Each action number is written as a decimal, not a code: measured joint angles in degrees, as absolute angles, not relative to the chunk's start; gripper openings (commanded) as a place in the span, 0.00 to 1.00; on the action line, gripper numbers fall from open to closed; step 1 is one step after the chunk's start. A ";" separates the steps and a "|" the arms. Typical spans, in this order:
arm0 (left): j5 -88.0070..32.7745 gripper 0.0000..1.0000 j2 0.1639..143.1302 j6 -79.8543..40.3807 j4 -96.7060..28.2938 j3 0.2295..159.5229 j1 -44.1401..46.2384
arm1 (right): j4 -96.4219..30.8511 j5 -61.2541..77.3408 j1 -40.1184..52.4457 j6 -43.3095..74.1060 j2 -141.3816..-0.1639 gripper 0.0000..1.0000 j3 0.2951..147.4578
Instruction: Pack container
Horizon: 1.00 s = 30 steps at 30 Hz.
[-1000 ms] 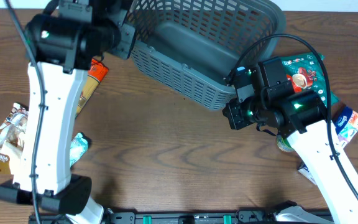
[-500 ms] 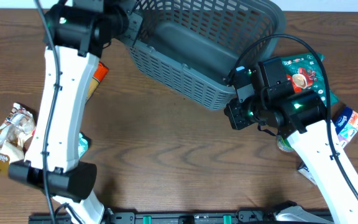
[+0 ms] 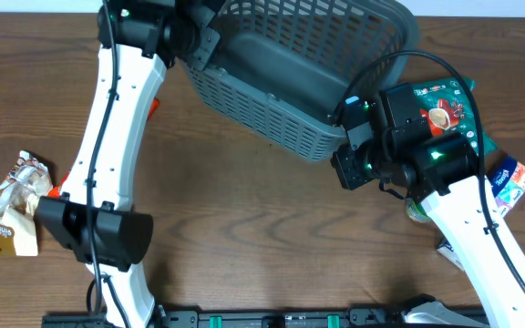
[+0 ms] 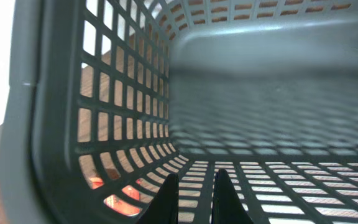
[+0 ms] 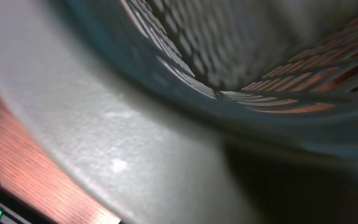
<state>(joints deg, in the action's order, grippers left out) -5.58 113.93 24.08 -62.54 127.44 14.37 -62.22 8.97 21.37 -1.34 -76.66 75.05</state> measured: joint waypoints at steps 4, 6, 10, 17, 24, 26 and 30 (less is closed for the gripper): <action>-5.58 0.05 114.78 24.10 -63.24 127.44 14.37 | -61.67 7.31 21.37 -1.37 -76.66 0.01 75.05; -5.58 0.06 114.78 24.10 -63.70 127.44 14.39 | -61.12 6.28 21.37 -1.37 -76.66 0.01 75.05; -5.58 0.06 114.76 24.08 -65.49 127.59 14.41 | -60.29 4.73 21.37 -1.30 -76.66 0.01 75.05; -5.58 0.06 114.76 24.08 -69.95 127.66 14.48 | -58.70 2.48 21.37 -1.02 -76.66 0.01 75.05; -5.58 0.06 114.76 24.08 -71.70 127.66 15.99 | -58.17 -0.01 21.37 -0.25 -76.66 0.01 75.05; -5.58 0.06 114.76 24.08 -72.07 127.66 16.80 | -58.00 -0.43 21.37 -0.12 -76.66 0.01 75.05; -5.58 0.06 114.76 24.05 -73.17 127.66 18.79 | -57.58 -2.04 21.37 1.15 -76.66 0.01 75.05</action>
<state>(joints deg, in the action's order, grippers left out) -5.58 114.76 24.05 -73.17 127.66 18.79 -57.58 -2.04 21.37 1.15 -76.66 75.05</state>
